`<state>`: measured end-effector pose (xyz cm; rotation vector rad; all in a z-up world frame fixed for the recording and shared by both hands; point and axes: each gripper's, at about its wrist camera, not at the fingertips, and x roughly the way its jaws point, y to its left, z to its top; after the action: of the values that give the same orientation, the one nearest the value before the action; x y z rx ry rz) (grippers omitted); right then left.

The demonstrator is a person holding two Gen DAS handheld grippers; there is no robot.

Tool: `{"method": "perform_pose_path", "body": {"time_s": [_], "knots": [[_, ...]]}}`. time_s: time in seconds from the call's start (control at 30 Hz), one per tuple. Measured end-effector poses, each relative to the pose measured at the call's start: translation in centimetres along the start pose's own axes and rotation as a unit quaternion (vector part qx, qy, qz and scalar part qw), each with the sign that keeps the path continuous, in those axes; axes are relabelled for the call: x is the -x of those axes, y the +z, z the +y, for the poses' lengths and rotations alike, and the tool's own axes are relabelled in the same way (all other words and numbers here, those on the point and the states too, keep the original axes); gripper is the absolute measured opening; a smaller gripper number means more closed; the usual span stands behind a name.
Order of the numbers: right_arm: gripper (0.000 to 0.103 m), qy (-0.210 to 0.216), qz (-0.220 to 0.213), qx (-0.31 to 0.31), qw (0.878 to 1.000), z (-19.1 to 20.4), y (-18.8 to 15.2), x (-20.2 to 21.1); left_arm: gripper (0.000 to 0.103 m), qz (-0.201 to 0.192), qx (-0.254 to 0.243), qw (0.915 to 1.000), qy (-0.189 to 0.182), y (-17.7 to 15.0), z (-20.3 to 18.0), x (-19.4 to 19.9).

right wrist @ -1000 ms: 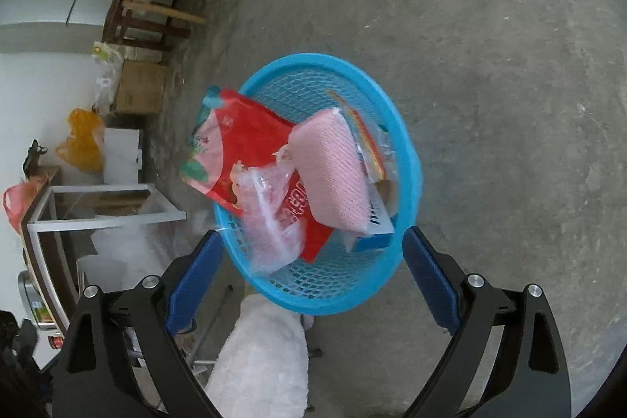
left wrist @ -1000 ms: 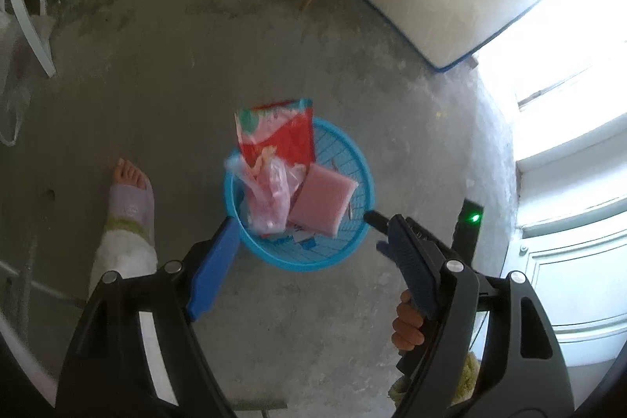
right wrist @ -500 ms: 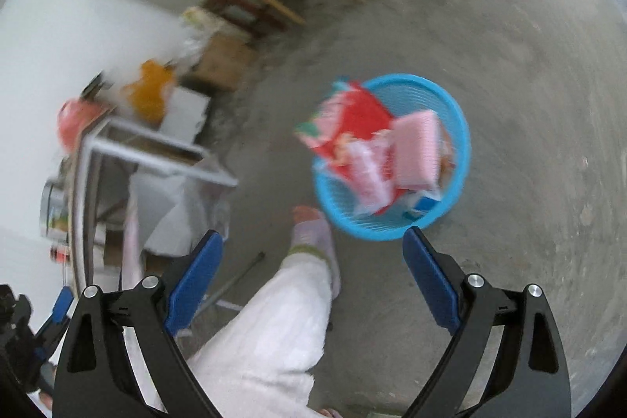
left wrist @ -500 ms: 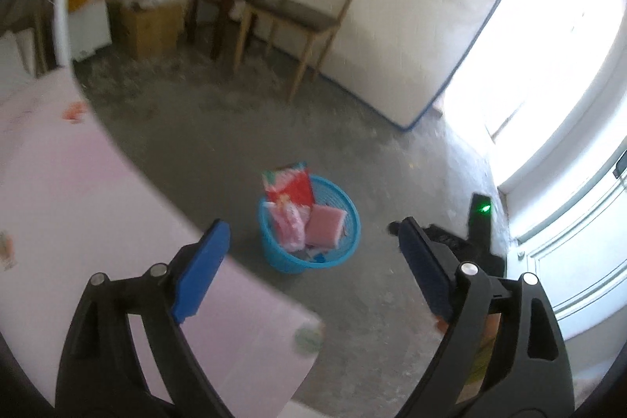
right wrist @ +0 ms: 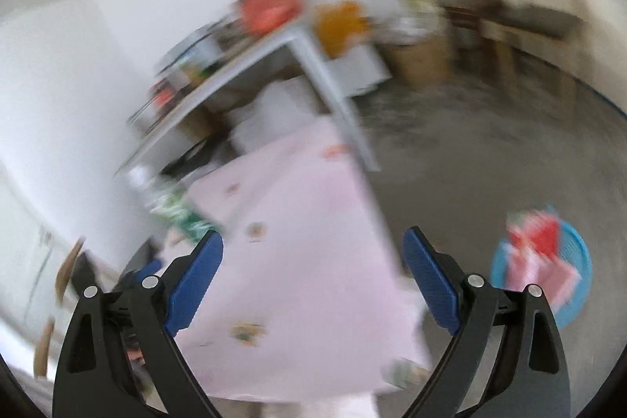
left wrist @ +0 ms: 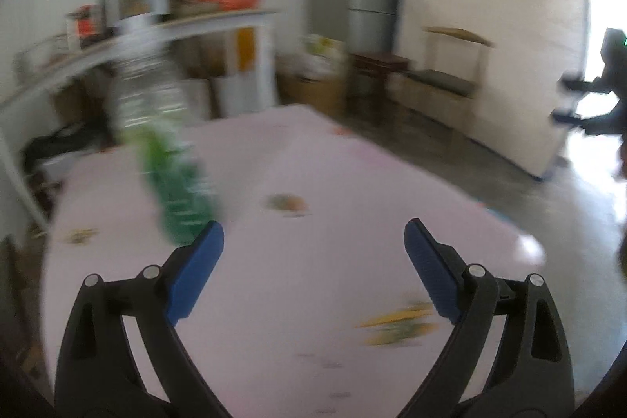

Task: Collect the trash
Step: 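Move both tools back to the table toward the green-labelled bottle, then grasp the green-labelled plastic bottle with the left tool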

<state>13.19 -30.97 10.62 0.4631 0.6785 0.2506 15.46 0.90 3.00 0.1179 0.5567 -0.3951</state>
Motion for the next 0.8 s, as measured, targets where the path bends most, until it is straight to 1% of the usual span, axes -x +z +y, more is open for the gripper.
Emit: {"method": "perform_pose_path", "body": {"time_s": [0.1,0.2,0.3,0.37,0.47,0.57,0.63,0.7,0.8], "knots": [[0.090,0.045,0.028,0.052,0.997,5.8,1.8,-3.8,0.090,-0.016,0.023,0.9986,0.044,-0.6,3.7,-0.5],[0.090,0.093,0.061,0.109,0.988,12.3,3.2,-8.5,0.090,-0.023,0.032,0.9970,0.067,-0.5,6.6,-1.5],[0.090,0.112,0.086,0.154,0.978,17.6,3.7,-12.4,0.090,-0.031,0.034,0.9963,0.072,-0.2,8.3,-2.9],[0.090,0.120,0.097,0.177,0.972,20.3,3.8,-14.6,0.091,-0.034,0.023,0.9968,0.069,0.3,9.1,-4.1],[0.090,0.114,0.111,0.195,0.968,22.9,4.4,-18.4,0.091,-0.034,0.018,0.9967,0.071,0.6,9.5,-5.9],[0.090,0.108,0.122,0.193,0.968,23.9,5.0,-21.1,0.091,-0.036,0.022,0.9968,0.068,1.1,10.1,-7.4],[0.090,0.097,0.127,0.190,0.969,24.5,5.4,-22.9,0.091,-0.033,0.030,0.9969,0.065,1.4,10.4,-8.4],[0.090,0.093,0.141,0.187,0.968,24.8,5.4,-24.6,0.091,-0.030,0.036,0.9970,0.061,1.7,10.9,-9.4],[0.090,0.095,0.154,0.191,0.965,25.4,5.0,-26.1,0.091,-0.032,0.040,0.9973,0.053,1.7,10.4,-9.8]]}}
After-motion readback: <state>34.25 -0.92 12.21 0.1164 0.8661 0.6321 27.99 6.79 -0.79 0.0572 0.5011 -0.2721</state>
